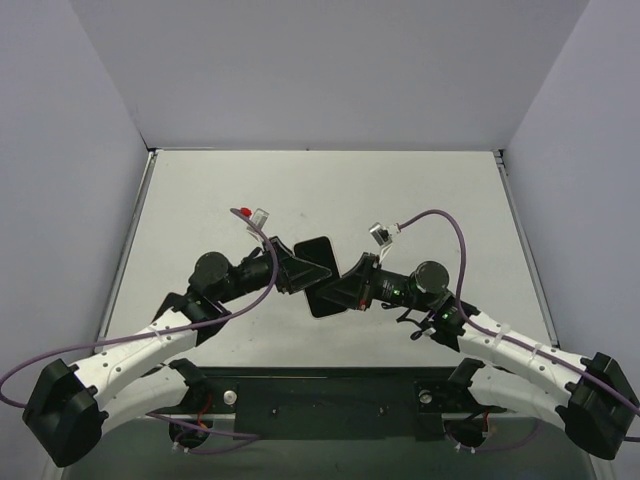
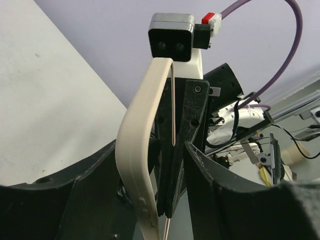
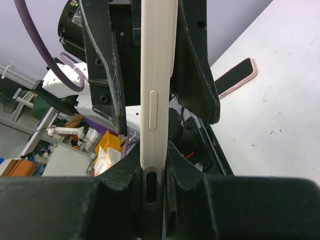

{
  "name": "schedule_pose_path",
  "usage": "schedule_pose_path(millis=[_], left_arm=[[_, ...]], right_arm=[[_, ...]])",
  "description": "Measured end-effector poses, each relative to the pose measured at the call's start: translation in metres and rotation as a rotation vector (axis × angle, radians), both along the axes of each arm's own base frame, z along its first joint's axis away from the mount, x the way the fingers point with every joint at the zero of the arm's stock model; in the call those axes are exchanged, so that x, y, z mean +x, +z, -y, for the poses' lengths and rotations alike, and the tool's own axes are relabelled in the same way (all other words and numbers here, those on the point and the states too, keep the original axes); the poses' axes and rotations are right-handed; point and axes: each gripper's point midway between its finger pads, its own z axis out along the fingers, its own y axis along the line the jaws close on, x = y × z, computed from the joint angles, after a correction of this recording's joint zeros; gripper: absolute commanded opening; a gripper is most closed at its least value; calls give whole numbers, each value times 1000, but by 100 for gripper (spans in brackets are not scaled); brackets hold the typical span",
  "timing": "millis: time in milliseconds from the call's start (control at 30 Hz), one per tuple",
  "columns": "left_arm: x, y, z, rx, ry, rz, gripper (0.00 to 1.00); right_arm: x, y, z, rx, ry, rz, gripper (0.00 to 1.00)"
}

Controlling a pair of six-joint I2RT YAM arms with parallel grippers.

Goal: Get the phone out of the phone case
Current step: Pick up the phone at the center of the board.

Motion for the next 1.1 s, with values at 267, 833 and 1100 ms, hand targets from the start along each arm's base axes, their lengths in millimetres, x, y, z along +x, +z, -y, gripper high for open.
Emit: schedule_pose_path(millis=[267,833,1100], left_arm=[[-7,14,2,-42,-45,38,60],[-13,32,-3,-75,-57,68,0],[12,43,-35,27,98,92,0]], right_arm=[[-12,12,2,31,40,30,0],[-19,19,-8,-59,54,84,61],[-7,2,0,-220,0,62,62]])
